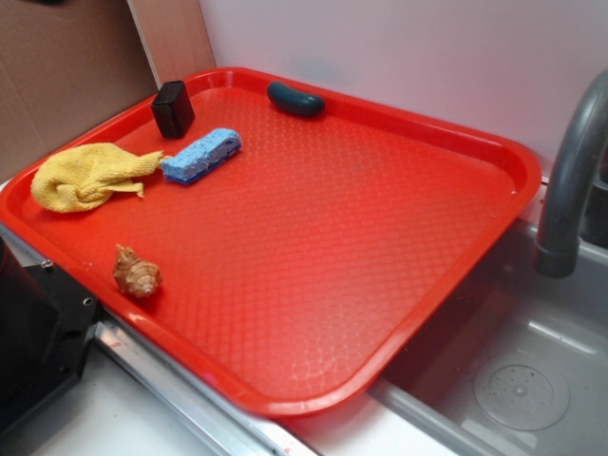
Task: Grab the black box.
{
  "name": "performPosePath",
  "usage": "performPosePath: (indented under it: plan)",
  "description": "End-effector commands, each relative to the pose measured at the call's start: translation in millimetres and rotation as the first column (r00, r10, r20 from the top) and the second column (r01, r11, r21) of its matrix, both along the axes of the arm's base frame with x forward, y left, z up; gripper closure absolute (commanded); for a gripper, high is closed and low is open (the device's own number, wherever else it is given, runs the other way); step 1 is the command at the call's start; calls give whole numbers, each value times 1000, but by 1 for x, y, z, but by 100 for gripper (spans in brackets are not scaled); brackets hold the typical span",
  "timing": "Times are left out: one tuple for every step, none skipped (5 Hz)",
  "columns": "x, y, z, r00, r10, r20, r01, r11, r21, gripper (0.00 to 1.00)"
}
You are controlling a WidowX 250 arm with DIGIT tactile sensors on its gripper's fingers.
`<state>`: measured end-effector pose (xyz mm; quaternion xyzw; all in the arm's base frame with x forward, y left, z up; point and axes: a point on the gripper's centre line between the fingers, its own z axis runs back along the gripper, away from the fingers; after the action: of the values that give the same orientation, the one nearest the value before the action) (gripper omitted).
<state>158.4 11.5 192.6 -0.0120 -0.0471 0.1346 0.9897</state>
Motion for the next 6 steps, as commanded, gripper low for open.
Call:
performPosePath:
  plan:
    - [66, 50, -35, 954, 288, 82, -281, 956, -86, 0]
    - [71, 67, -38, 951, 304, 51, -302, 952, -52, 0]
    - [71, 67, -38, 951, 304, 51, -302, 952, -52, 0]
    - [71, 67, -38, 951, 304, 51, -302, 952, -52, 0]
    - [71, 67, -38, 951, 304, 51, -302, 952, -52, 0]
    - [71, 67, -38, 951, 304, 51, -302, 952, -52, 0]
